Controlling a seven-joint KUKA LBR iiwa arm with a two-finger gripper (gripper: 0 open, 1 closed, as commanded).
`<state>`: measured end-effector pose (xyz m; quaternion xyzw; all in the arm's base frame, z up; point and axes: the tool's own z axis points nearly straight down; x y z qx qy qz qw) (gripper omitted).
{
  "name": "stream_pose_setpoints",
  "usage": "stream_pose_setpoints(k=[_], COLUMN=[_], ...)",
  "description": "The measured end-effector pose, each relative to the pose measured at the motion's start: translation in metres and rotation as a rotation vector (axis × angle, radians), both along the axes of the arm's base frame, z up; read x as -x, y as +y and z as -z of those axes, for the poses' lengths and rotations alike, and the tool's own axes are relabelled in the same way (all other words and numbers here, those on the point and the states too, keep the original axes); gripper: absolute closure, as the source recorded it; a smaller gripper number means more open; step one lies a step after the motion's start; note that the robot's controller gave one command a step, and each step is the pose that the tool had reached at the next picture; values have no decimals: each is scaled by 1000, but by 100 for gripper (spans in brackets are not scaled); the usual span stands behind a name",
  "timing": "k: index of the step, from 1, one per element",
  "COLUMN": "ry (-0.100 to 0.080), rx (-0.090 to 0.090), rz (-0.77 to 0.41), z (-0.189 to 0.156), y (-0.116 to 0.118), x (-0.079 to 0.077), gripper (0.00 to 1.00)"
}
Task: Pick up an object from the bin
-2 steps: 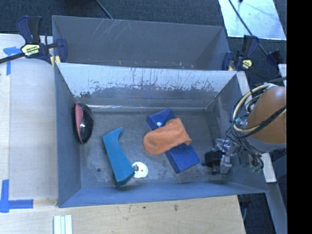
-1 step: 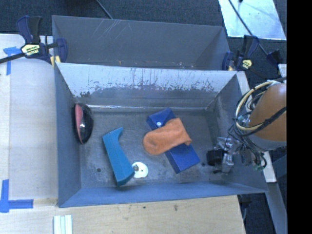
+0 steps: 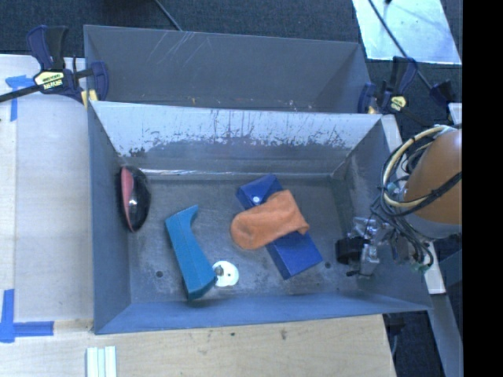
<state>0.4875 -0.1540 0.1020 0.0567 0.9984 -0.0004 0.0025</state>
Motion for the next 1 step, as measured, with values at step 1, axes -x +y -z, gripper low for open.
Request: stream_pose_setpoints(k=[1], ry=[-2], rx=[1], rz=[0], z=[-5], y=[0], x=[0], gripper=[100])
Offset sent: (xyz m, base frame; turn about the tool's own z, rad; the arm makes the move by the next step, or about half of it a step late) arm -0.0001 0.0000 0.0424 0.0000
